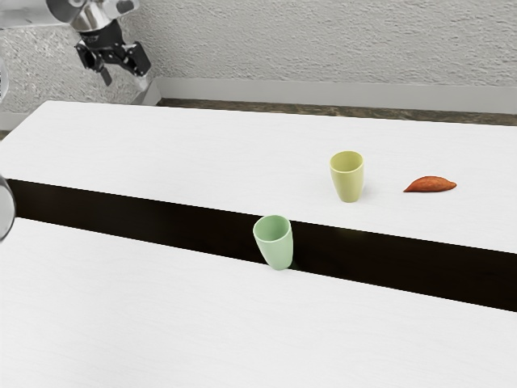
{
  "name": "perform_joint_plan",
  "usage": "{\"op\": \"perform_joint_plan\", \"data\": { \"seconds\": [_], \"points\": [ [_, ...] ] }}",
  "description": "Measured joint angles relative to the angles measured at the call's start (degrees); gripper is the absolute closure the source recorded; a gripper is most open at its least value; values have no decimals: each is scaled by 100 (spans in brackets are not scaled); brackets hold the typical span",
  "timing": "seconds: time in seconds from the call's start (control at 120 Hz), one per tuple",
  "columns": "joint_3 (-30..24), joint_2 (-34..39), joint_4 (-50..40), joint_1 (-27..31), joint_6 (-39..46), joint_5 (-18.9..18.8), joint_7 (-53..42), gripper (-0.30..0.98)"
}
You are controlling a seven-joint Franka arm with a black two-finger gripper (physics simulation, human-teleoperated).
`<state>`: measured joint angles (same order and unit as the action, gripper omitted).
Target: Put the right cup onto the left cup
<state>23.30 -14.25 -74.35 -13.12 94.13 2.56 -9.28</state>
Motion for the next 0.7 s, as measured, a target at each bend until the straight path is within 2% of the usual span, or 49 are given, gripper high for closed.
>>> {"op": "perform_joint_plan", "data": {
  "seconds": [0.108, 0.242, 0.325, 0.45, 0.7],
  "points": [
    [-117, -122, 76, -243, -140, -26, -6, 1],
    [-803, -1722, 1493, -294, -103, -15, 147, 1],
    [-1467, -2219, 2116, -393, -70, -24, 359, 2],
    [-2030, -2373, 2258, -753, 35, -49, 750, 2],
    [-2127, -2286, 2030, -1043, 99, -37, 1486, 2]
  ]
}}
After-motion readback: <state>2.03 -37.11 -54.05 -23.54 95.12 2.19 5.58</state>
